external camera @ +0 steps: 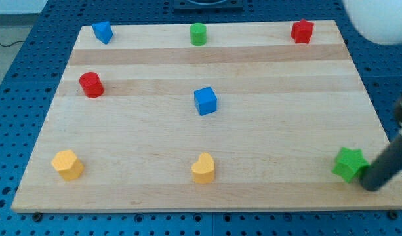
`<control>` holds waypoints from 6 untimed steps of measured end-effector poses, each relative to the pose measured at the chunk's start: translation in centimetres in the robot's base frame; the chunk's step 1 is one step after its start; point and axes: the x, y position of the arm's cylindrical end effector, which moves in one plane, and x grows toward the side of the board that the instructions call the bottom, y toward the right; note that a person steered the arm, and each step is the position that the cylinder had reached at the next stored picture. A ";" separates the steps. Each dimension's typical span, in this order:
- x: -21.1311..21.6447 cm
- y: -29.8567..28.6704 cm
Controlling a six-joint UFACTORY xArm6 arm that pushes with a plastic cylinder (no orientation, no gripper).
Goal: Move the green star to the bottom of the blue cube
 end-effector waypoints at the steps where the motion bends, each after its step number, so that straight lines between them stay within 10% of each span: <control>1: -3.6 -5.0; 4: 0.7 -0.8; 6: -4.8 4.9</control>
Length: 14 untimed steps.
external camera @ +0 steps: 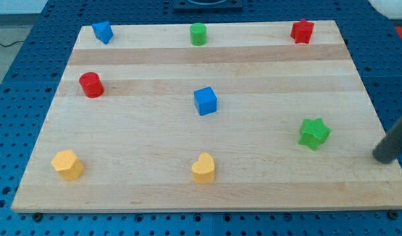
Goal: Move the green star to the bottom of the blue cube
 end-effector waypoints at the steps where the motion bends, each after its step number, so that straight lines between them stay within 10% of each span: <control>1: -2.3 -6.0; 3: -3.2 -20.6; 6: -5.0 -17.3; 14: -1.2 -30.1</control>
